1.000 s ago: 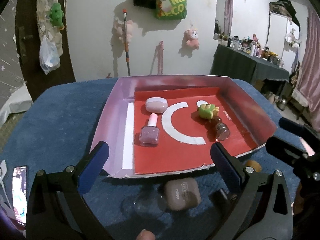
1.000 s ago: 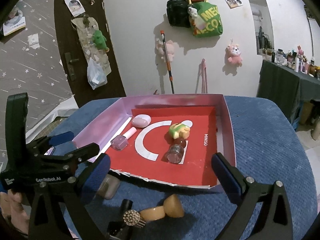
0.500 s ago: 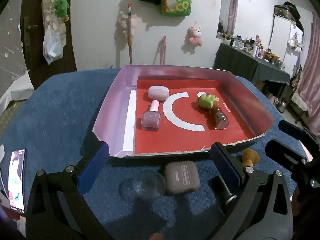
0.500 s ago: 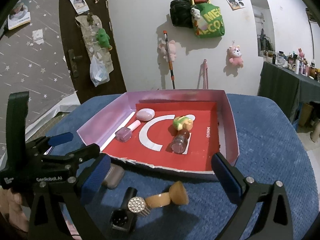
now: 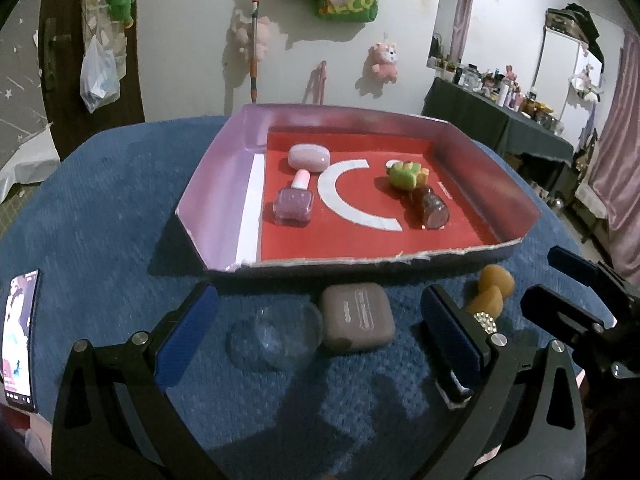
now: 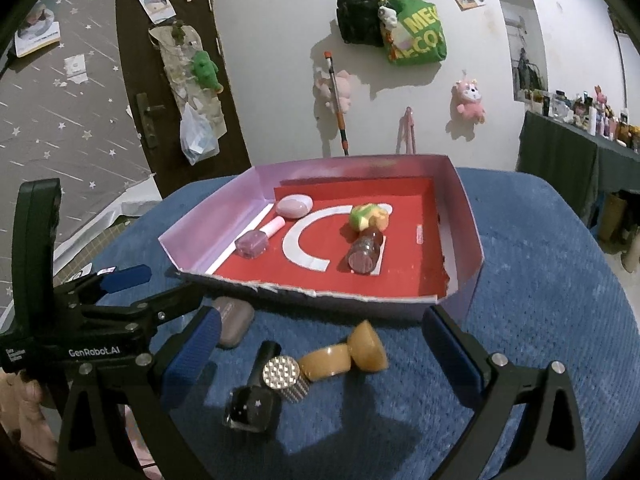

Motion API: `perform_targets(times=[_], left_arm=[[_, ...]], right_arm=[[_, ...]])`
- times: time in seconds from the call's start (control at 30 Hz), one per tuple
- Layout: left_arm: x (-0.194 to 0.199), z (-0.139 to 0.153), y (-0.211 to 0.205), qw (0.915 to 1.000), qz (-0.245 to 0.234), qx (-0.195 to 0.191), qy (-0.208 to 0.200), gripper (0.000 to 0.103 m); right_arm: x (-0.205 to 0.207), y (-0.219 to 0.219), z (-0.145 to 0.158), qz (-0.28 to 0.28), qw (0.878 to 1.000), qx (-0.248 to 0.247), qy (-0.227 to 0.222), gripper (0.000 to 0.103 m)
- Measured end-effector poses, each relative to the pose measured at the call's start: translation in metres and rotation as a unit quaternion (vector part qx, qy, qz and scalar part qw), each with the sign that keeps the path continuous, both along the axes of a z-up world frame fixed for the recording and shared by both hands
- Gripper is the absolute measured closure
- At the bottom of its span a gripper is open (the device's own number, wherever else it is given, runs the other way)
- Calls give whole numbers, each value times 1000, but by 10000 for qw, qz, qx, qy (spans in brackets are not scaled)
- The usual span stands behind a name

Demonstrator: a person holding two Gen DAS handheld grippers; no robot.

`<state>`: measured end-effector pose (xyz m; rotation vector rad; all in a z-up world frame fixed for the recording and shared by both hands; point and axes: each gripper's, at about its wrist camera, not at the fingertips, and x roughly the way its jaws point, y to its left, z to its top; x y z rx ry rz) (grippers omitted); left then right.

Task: Organize rigid objects
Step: 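Withdraw both grippers from the box toward the items on the table, then grasp the clear glass cup with the left gripper while the right gripper grasps the black square bottle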

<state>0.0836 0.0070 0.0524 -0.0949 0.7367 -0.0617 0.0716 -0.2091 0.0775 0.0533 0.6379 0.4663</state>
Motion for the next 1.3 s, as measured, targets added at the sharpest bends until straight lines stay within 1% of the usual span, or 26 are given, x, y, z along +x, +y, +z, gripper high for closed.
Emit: perform_targets(times=[0.1,0.3,0.63,0.8,0.83,0.9,0.97,1.03,1.1,1.13,1.2,1.27,1.3], left_arm=[[-3,-4,2,10000,6,-51,42,0],[-11,-8,1,10000,-3,62,14,1],[-20,-15,13,9999,162,-15,28,1],[-22,-19,17,9998,216,12,47,4],[-22,-20,18,9997,220,-3,63,5],[-21,-22,22,9997,236,-39,98,10],[-19,-25,25,9996,231,-82,147,17],[-17,-27,27,9995,226,-117,179,19],[-16,-28,27,9995,213,-120,182,21],[-15,-29,27,9996,202,-118,185,24],[-13,-30,27,9995,175,-124,211,30],[-10,-32,28,9995,150,-164,243,38],[-8,-33,28,9994,138,-181,257,40]], right_arm=[[-4,1,-6,-9,10000,-38,68,5],[-9,1,-15,-16,9998,-62,165,9],[-18,3,-23,49,9997,-43,252,10],[-27,9,-31,154,9993,-10,329,14],[-29,11,-34,181,9992,-4,344,15],[-32,13,-36,215,9991,12,366,19],[-36,16,-40,254,9989,37,397,23],[-40,21,-44,309,9986,69,428,28],[-43,26,-48,384,9983,58,428,34],[-46,30,-50,434,9982,28,415,36],[-49,38,-53,525,9978,-26,414,44],[-51,42,-55,566,9977,-79,377,48],[-52,44,-55,561,9978,-120,339,48]])
